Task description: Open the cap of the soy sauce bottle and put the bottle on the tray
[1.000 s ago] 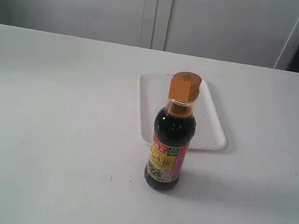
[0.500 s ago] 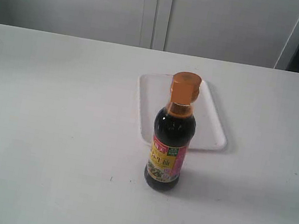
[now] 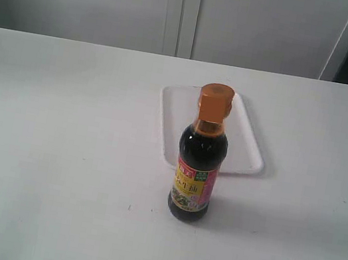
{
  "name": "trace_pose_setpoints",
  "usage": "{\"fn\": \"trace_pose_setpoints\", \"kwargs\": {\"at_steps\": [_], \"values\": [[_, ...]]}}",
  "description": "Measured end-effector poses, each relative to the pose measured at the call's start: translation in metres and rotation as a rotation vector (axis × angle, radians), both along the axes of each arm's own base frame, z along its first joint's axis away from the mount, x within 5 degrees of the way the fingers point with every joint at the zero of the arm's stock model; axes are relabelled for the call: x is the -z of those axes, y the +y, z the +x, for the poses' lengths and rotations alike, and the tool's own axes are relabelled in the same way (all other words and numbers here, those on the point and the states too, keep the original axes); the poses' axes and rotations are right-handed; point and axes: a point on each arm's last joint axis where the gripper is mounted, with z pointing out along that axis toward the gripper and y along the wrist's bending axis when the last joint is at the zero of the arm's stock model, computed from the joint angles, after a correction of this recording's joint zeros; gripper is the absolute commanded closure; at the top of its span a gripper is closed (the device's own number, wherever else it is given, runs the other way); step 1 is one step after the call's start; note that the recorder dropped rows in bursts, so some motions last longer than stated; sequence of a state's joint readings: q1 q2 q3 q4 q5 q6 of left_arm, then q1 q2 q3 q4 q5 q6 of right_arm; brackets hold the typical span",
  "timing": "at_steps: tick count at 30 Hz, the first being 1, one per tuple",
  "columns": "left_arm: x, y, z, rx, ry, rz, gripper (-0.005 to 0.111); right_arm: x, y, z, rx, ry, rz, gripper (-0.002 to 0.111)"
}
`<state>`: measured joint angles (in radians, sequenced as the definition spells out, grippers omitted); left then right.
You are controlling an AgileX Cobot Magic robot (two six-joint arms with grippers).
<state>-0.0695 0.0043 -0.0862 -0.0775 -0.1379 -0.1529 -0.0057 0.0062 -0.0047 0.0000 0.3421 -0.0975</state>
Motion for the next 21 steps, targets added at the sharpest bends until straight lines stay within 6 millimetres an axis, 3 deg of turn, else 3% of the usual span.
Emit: {"fn": "trace_pose_setpoints", "kwargs": {"at_steps": [2,9,21], "values": [[-0.015,0.000,-0.001,-0.002,-0.037,-0.001,0.107,0.000,0.000,0.000,0.000,0.000,0.000,0.108],[-0.033,0.000,0.014,-0.012,-0.024,0.016,0.107,0.000,0.000,0.000,0.000,0.000,0.000,0.108],[-0.061,-0.020,0.061,0.167,-0.078,0.074,0.107,0.000,0.000,0.000,0.000,0.000,0.000,0.108]]}}
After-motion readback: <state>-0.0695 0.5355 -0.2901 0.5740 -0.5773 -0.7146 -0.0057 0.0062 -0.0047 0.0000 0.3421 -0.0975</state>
